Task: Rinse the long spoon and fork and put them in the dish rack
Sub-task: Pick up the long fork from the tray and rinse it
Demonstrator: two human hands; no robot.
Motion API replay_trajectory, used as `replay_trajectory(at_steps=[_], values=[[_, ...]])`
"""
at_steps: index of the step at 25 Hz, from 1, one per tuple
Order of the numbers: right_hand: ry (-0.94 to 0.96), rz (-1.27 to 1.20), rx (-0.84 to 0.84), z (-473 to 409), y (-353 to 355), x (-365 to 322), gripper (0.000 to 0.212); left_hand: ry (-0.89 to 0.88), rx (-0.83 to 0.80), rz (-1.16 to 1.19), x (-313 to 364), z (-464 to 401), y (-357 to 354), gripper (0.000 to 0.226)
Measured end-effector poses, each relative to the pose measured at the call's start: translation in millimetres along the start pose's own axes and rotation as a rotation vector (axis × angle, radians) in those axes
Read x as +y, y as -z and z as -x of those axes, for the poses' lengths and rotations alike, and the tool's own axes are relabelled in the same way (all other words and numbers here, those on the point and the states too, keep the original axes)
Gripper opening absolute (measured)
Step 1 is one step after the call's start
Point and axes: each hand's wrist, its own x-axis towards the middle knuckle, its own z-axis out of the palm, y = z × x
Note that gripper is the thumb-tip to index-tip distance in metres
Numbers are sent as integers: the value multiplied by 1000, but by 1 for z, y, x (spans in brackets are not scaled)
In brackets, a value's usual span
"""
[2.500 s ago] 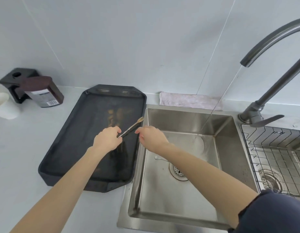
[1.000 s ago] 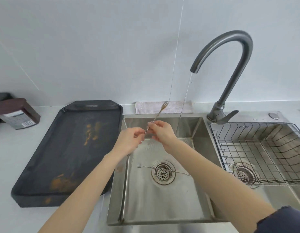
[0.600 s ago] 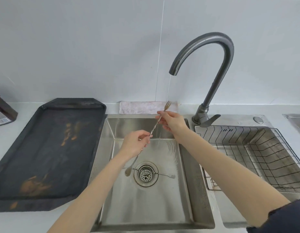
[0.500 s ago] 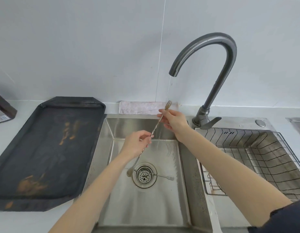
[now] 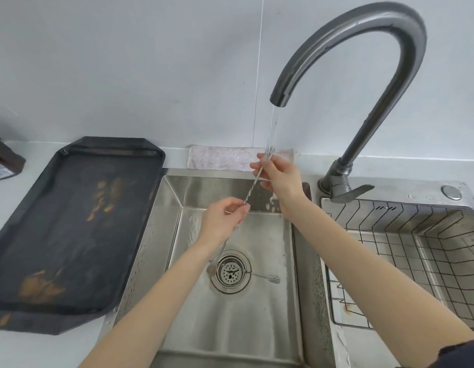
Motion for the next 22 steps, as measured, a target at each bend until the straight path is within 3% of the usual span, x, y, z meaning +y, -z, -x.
replay_trajectory(at_steps=[7,16,22], values=[[81,-57,-9,1,-4,-13,8,49,-35,135,-1,-3,-8,21],[123,-46,78,5,-2,-21,27,-1,-133,129,13,11,-15,21],[64,23,-63,9,-3,-4,13,16,-84,205,26,16,-19,26]])
